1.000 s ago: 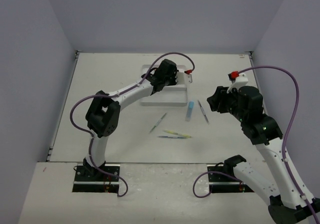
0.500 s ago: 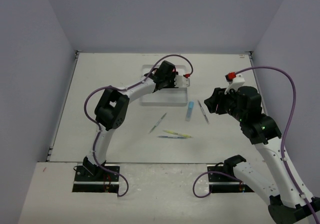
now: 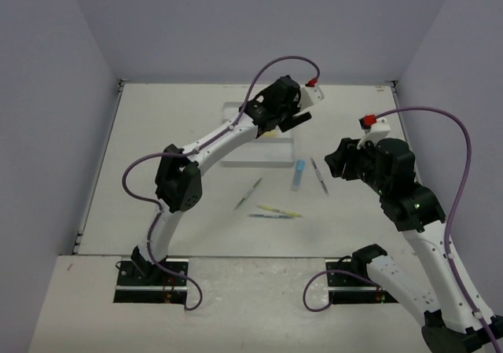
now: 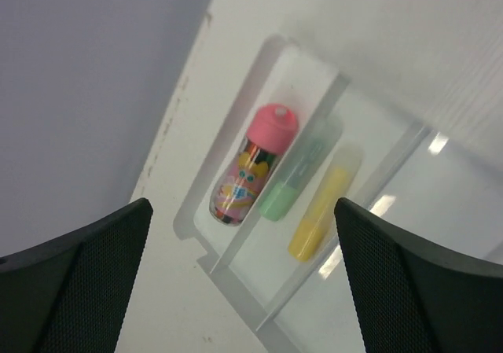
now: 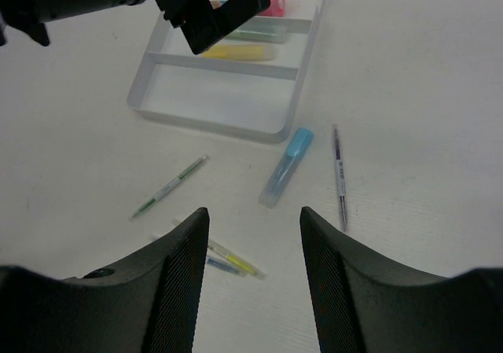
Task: Sort the stationery into containers
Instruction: Place the pen in the storage box, then pick up the pen from the center of the board.
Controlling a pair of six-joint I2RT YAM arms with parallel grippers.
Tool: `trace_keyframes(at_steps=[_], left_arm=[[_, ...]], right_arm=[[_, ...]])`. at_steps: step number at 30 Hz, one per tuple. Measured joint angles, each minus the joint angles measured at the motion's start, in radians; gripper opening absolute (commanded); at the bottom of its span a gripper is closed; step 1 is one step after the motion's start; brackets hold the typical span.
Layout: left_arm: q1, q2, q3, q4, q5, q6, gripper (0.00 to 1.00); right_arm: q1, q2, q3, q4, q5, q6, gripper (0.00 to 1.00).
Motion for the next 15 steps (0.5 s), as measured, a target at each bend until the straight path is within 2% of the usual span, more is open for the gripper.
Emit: trace_keyframes(at_steps=[1,4,7,10,15], left_arm=[[-0.028,-0.010,0.042,-0.007,-0.016,-0.069,0.99],[-0.125,-0.092,0.049,-0.014,-0.019,-0.297,0.81],[-0.209,-0.156,-0.008,-0.014,0.013,-0.515,0.52],[-0.231,-0.139,-0.054,-0.016,0.055,-0.681,0.43],[-0.217,-0.080,-0.220,-0.008,0.072,-0.872,0.40]], right_arm=[[0.000,-0.008,0.000,0.002,0.013,0.003,0.50],[0.000,-0.029,0.000,0.005,0.048,0.013,0.48],[0.000,-0.042,0.000,0.006,0.073,0.025,0.48],[0.000,-0.052,-0.001,0.009,0.080,0.037,0.47],[0.000,-0.074,-0.013,0.017,0.094,0.051,0.47]])
